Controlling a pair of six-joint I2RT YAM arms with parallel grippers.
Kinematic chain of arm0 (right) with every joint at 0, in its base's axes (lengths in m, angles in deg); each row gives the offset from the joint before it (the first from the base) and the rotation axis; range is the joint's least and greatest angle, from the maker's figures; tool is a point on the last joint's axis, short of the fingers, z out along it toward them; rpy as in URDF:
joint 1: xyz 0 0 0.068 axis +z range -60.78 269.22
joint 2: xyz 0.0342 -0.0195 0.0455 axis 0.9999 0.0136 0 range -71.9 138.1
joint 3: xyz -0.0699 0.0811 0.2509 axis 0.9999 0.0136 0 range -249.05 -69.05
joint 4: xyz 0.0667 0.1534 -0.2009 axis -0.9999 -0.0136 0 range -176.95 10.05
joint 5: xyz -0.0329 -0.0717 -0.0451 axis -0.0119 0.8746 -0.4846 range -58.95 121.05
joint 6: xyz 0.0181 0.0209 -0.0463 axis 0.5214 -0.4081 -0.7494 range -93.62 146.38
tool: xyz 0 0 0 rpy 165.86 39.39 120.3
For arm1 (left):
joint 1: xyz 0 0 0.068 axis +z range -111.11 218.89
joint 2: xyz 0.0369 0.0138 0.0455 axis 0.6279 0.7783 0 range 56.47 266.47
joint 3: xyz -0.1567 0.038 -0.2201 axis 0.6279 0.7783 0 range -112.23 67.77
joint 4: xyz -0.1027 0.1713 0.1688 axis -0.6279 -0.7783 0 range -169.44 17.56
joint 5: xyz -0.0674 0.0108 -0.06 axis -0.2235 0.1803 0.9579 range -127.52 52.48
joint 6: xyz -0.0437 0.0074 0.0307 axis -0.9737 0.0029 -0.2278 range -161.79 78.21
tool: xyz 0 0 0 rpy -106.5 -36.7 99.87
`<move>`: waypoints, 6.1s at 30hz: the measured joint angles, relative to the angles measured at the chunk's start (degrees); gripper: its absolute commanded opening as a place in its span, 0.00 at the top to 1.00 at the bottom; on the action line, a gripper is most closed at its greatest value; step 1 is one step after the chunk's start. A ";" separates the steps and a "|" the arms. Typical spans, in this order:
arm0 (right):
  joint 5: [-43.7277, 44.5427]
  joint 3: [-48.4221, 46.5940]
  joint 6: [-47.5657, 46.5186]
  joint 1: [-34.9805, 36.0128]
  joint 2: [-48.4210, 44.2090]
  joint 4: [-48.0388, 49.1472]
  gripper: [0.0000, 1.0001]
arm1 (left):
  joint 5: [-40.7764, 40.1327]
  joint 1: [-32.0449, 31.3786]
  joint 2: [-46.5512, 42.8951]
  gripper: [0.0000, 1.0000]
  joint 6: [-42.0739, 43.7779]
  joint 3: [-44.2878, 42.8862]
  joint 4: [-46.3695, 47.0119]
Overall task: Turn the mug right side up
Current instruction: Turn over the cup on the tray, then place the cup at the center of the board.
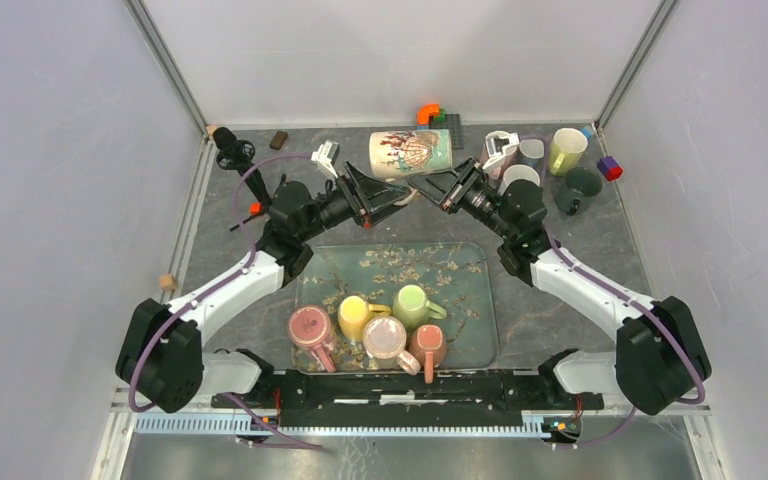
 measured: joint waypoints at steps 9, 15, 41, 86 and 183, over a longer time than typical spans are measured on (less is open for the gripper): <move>-0.59 2.34 4.46 0.02 0.39 5.75 1.00 | -0.46 0.00 0.13 0.40 -1.09 0.00 2.10; -0.98 2.86 5.55 0.42 0.57 7.34 1.00 | -1.29 0.00 0.13 0.41 -1.07 -0.15 2.19; -0.90 4.76 7.72 1.36 0.55 11.15 1.00 | -1.75 0.00 -0.02 0.98 3.08 -2.51 -3.96; -4.81 3.67 9.84 1.09 5.16 17.53 1.00 | 7.72 1.40 -0.92 0.55 6.51 -4.85 -9.05; 21.68 7.32 -37.09 1.84 -24.61 -40.57 0.02 | -32.79 2.16 39.78 0.98 53.51 -50.88 -61.24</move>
